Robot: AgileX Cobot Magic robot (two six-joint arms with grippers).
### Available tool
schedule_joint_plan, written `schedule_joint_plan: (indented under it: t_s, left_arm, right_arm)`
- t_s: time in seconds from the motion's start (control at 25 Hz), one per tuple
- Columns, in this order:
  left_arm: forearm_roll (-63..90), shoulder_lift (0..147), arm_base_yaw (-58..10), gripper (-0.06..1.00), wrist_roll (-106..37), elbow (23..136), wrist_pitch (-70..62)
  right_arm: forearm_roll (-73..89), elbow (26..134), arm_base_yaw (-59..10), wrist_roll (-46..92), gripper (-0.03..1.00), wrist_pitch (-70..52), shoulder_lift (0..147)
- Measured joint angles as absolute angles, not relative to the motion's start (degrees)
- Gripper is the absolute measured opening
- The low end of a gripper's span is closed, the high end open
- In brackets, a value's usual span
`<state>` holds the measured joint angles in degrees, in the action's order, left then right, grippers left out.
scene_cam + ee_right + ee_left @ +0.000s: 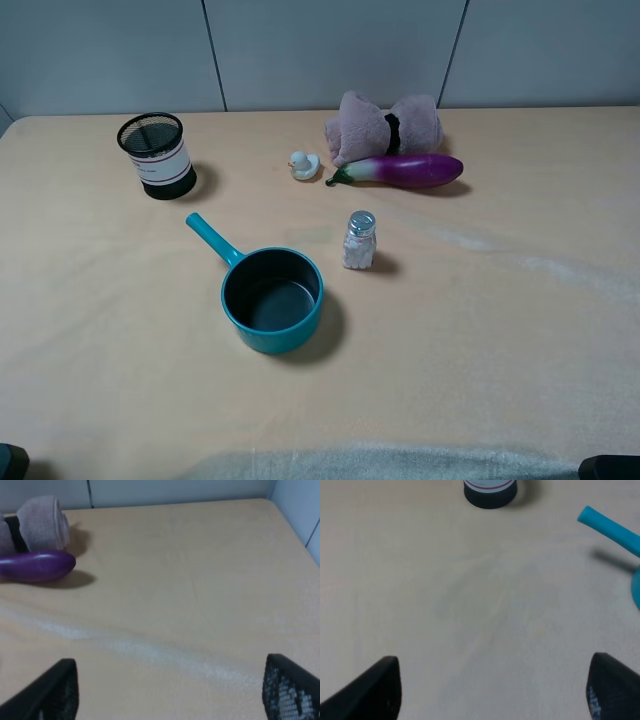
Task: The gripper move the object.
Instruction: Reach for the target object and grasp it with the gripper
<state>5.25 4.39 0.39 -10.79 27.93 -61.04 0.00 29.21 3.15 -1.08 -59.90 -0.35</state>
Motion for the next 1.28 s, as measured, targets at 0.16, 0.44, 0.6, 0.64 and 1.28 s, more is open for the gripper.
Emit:
schedule_joint_plan:
  t_s: [0.16, 0.44, 0.6, 0.64, 1.28]
  left_arm:
    - [5.25, 4.39, 0.39, 0.75, -10.81, 27.93, -61.04]
    - [5.25, 4.39, 0.39, 0.75, -10.81, 27.93, -61.04]
    - [5.25, 4.39, 0.39, 0.75, -10.81, 27.93, -61.04]
    - [5.25, 4.39, 0.39, 0.75, -10.81, 27.93, -61.04]
    - [5.25, 4.39, 0.39, 0.75, -10.81, 27.93, -61.04]
  right_arm:
    - [0.00, 29.21, 3.15, -1.08, 0.57, -59.90, -0.35]
    - [0.00, 29.21, 3.15, -1.08, 0.57, -59.90, -0.35]
    - [0.00, 29.21, 3.15, -1.08, 0.57, -59.90, -0.35]
    - [0.00, 29.21, 3.15, -1.08, 0.57, -59.96, -0.35]
    - [0.00, 29.21, 3.15, -1.08, 0.57, -57.79, -0.35]
